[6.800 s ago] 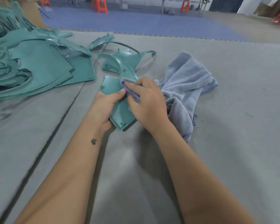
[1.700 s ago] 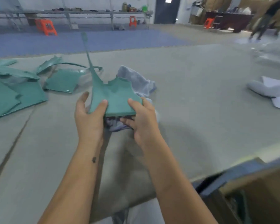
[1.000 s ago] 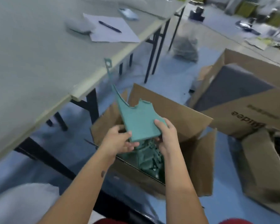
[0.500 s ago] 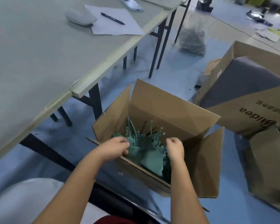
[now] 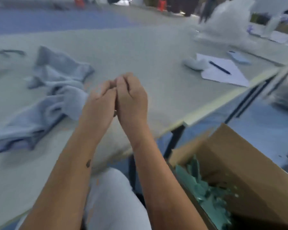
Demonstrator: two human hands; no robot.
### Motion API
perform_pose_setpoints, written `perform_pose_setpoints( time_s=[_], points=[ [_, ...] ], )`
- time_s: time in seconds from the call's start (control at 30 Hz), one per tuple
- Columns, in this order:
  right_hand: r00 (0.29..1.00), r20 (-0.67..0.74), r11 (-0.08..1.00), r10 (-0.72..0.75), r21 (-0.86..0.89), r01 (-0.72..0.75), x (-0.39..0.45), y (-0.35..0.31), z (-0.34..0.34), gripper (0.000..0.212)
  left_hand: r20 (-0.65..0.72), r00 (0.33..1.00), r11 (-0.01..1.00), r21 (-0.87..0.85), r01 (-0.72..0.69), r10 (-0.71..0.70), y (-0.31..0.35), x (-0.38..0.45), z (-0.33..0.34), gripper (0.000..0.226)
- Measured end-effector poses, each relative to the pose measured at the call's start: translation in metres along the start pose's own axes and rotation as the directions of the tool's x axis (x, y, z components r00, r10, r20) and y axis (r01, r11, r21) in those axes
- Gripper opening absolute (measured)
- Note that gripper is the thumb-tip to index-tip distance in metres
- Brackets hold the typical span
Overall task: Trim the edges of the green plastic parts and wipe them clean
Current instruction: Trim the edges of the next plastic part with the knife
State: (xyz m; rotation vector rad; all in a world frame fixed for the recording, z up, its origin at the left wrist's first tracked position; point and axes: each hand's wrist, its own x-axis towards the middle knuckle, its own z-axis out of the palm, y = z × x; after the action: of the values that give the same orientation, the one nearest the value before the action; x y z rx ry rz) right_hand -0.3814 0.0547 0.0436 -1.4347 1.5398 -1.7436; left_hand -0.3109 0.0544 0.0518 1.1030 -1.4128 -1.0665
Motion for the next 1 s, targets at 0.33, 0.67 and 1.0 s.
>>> perform_pose_setpoints(
  time_s=[0.33, 0.67, 1.0],
  points=[
    [0.784, 0.610, 0.849, -0.111, -0.352, 0.394, -0.023, -0.048, 0.190, 0.024, -0.505, 0.859, 0.976, 0.133, 0.172, -0.082, -0.040, 0.011, -0.206, 0.028],
    [0.810, 0.546, 0.323, 0.215, -0.822, 0.468, 0.019, -0.010, 0.204, 0.033, -0.368, 0.923, 0.845, 0.452, 0.286, -0.115, -0.079, 0.037, -0.223, 0.017],
    [0.947, 0.315, 0.895, 0.067, -0.438, 0.082, 0.097, -0.030, 0.186, 0.019, -0.049, 0.999, 0.988, -0.154, -0.005, -0.003, -0.043, 0.058, -0.189, 0.037]
  ],
)
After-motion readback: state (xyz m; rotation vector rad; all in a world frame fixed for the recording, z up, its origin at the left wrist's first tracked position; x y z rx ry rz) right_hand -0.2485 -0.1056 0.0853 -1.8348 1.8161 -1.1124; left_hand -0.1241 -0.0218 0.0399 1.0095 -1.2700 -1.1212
